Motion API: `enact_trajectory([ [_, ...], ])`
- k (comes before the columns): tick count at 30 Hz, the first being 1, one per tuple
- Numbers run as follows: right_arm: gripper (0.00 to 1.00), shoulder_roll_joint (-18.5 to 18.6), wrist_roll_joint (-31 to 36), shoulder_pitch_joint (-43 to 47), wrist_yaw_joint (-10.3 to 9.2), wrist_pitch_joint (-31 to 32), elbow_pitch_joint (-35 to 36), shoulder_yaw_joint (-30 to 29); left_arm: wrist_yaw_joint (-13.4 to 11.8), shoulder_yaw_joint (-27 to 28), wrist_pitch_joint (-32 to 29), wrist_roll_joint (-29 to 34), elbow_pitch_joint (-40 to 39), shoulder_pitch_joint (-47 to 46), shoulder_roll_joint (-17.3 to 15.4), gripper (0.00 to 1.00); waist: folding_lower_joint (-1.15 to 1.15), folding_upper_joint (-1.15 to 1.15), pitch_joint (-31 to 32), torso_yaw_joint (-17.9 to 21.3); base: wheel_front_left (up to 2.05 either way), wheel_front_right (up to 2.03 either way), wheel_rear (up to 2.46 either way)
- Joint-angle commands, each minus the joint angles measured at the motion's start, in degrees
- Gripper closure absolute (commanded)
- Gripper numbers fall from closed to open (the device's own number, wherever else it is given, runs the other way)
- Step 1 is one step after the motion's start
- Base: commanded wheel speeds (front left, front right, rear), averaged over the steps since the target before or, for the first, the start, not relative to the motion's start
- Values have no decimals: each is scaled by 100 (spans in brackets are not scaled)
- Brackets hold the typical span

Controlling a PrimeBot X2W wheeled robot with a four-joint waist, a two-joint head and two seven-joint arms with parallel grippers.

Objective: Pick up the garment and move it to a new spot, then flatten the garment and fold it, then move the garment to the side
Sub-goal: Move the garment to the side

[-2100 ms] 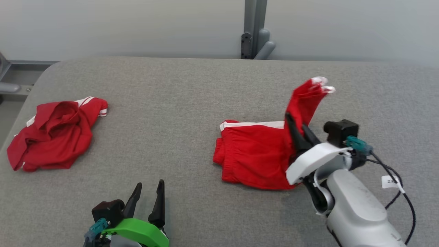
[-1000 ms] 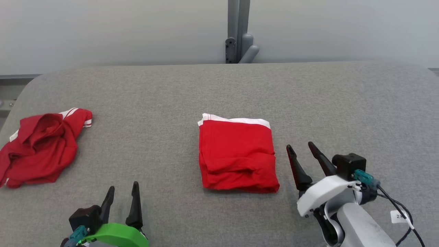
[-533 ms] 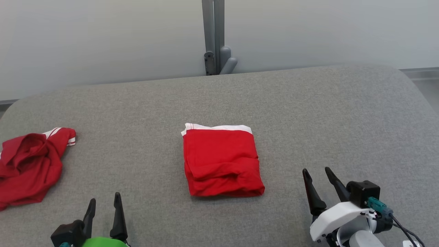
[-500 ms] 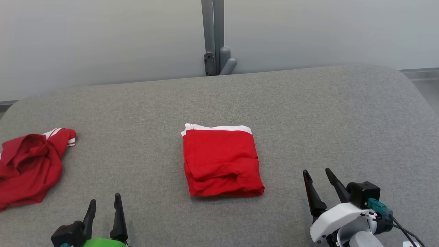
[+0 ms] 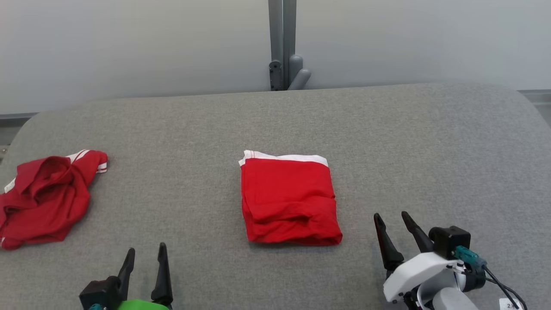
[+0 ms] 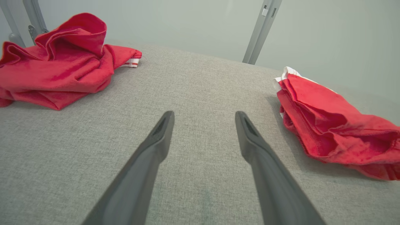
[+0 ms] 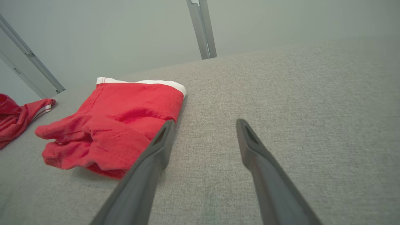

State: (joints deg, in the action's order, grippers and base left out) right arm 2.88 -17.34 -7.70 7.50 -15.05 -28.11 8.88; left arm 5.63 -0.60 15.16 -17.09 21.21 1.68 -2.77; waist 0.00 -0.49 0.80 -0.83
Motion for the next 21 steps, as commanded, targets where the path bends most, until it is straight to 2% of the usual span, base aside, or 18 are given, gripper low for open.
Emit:
enact_trajectory([
  [1,0,12,-64,-155,-3,-17,-59,40,33,-65,-4,40,-23,-83,-26,0,0,49,-105,-153,0,0,0],
  [9,0,21,-166,-1123,-3,-17,-746,252,80,-832,-5,111,34,-329,-27,0,0,49,-505,-919,0,0,0],
  [15,0,14,-470,-1932,-3,-17,-1867,-28,84,-1061,-4,93,86,-420,-24,0,0,49,-675,-1437,0,0,0],
  [21,0,21,-519,-2349,-3,-17,-2653,-55,76,-1094,-4,42,96,-460,-22,0,0,49,-785,-1604,0,0,0],
])
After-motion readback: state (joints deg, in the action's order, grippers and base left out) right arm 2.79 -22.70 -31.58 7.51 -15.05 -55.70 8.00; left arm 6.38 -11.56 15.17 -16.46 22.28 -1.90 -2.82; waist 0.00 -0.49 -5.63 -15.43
